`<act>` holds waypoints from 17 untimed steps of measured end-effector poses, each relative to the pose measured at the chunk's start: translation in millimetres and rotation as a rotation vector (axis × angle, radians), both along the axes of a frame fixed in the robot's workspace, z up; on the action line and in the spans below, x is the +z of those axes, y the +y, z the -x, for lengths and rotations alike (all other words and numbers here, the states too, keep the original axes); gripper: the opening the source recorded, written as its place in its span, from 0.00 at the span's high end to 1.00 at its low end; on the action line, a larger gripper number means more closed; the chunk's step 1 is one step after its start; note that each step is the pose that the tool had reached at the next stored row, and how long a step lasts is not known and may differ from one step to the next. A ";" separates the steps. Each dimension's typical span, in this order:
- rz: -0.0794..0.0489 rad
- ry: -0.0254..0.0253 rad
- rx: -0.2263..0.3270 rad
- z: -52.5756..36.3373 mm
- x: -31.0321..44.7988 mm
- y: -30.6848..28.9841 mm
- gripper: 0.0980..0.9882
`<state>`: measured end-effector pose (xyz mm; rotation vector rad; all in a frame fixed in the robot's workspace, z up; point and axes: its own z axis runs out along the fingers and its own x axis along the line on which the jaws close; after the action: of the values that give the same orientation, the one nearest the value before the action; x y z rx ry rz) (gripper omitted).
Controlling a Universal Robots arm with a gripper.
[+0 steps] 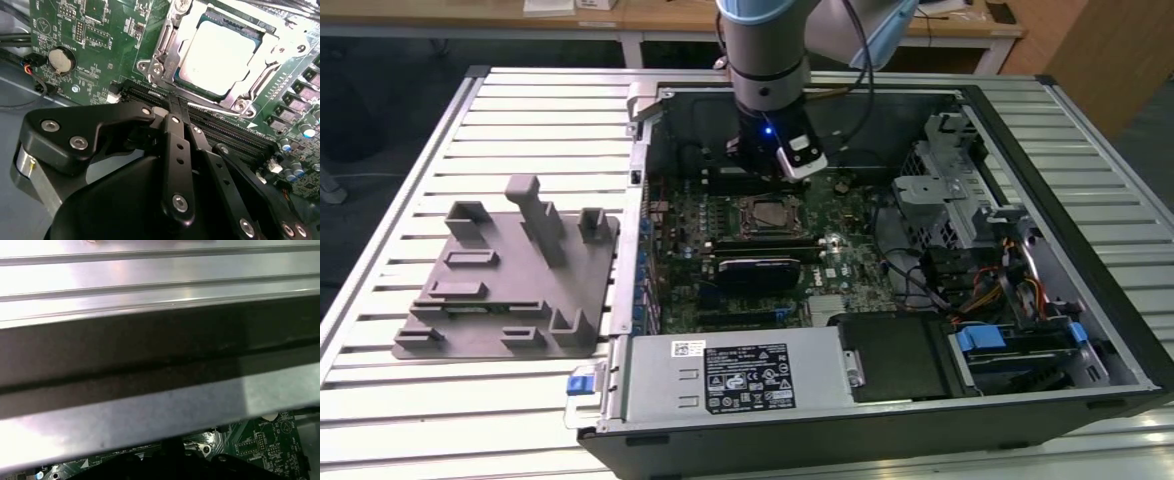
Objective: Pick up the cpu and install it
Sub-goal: 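Install the first cpu locking lever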
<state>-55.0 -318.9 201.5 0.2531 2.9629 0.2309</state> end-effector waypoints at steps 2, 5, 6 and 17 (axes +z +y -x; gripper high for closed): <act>-0.001 -0.0011 0.000 0.6 0.0 0.0 0.99; -0.006 -0.0018 -0.013 0.6 -0.3 0.2 0.99; -0.008 -0.0018 -0.019 0.6 -0.3 0.2 0.99; -0.014 -0.0024 -0.054 2.6 -1.1 2.9 0.99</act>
<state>-57.7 -316.0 200.4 0.3338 2.9483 0.2453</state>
